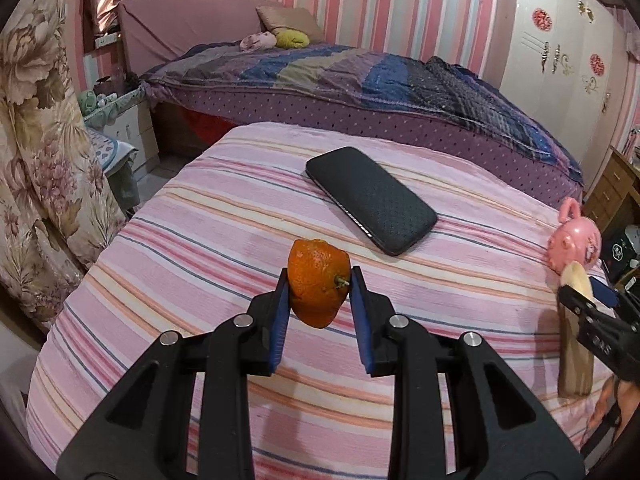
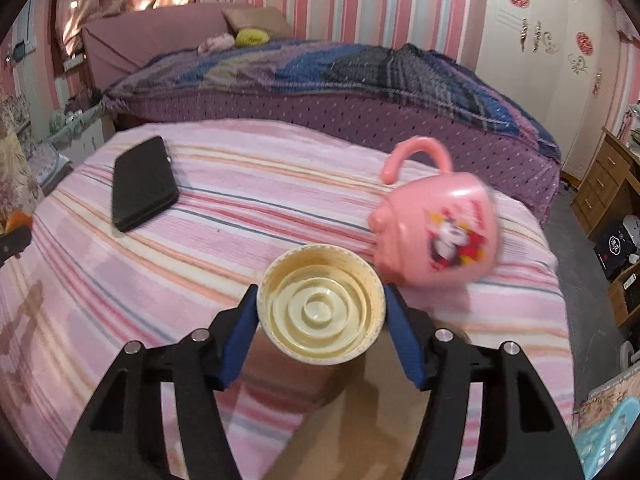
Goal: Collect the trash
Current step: 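Grasp the cream round lid with the right tool while the left tool holds the orange, then carry the orange and cream lid over the blue basket with both tools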
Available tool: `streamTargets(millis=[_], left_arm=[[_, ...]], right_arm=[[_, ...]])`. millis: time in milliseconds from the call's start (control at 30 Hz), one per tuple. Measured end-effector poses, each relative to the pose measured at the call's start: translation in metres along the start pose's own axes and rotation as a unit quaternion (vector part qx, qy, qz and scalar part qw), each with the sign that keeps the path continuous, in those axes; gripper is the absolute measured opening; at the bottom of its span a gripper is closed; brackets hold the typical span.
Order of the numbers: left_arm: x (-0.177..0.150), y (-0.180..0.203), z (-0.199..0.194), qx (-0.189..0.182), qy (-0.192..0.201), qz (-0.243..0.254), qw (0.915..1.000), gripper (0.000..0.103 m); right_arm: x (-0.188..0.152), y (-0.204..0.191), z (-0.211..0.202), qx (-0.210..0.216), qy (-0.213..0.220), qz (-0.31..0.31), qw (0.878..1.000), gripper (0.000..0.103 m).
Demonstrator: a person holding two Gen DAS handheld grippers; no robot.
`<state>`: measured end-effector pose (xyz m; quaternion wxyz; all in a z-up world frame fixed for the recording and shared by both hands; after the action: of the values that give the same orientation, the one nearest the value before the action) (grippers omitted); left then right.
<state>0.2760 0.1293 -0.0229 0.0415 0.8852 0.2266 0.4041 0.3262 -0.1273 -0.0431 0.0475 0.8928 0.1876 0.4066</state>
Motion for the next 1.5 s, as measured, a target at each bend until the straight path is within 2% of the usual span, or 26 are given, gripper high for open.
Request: streamTargets(millis=[100,233,333,433,567,733,1033,1233,1400,1500], left_arm=[[-0.008,0.009,-0.014,-0.016,0.003,0.015,0.9998,0.028],[-0.017,0.02,-0.042,-0.034,0.03,0.031,0.9985,0.028],[-0.034,0.016,-0.054,-0.046,0.02,0.021,0.9985,0.028],[-0.053,0.016,-0.061,-0.037,0.008,0.027,0.9989,0.028],[-0.07,0.017,-0.077,-0.037,0.015,0.036,0.9985,0.028],[-0.089,0.014,-0.084,-0.035,0.0,0.03,0.9989,0.028],[-0.102,0.029,-0.091,-0.036,0.011,0.034,0.9987,0.028],[-0.115,0.051,-0.094,-0.041,0.02,0.065,0.9968,0.028],[-0.124,0.076,-0.1,-0.066,0.017,0.076,0.9948,0.028],[-0.132,0.103,-0.105,-0.078,0.024,0.101,0.9916,0.028]], right_arm=[[-0.016,0.003,-0.028,-0.013,0.014,0.005,1.0,0.061],[-0.035,0.013,-0.061,-0.026,0.023,0.009,0.999,0.061],[-0.053,0.02,-0.083,-0.04,0.027,0.012,0.999,0.061],[-0.074,0.022,-0.104,-0.056,0.033,0.014,0.998,0.061],[-0.092,0.026,-0.116,-0.06,0.036,0.015,0.997,0.061],[-0.108,0.039,-0.129,-0.06,0.042,0.024,0.997,0.061],[-0.125,0.054,-0.14,-0.063,0.048,0.016,0.997,0.061],[-0.141,0.076,-0.159,-0.083,0.057,0.031,0.994,0.061],[-0.159,0.108,-0.173,-0.104,0.058,0.059,0.991,0.061],[-0.173,0.132,-0.184,-0.124,0.056,0.079,0.988,0.061]])
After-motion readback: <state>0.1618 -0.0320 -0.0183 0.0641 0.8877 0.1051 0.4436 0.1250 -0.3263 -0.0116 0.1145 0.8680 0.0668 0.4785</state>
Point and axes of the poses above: each gripper's, at about its wrist camera, not at the fingertips, and z roughly the way its jaws point, y to its right, x to its top, the point moved 1 cm from there along z, roughly the way its jaws point, and after that the axes turned 14 degrees about -z, right-handed, at the moved point
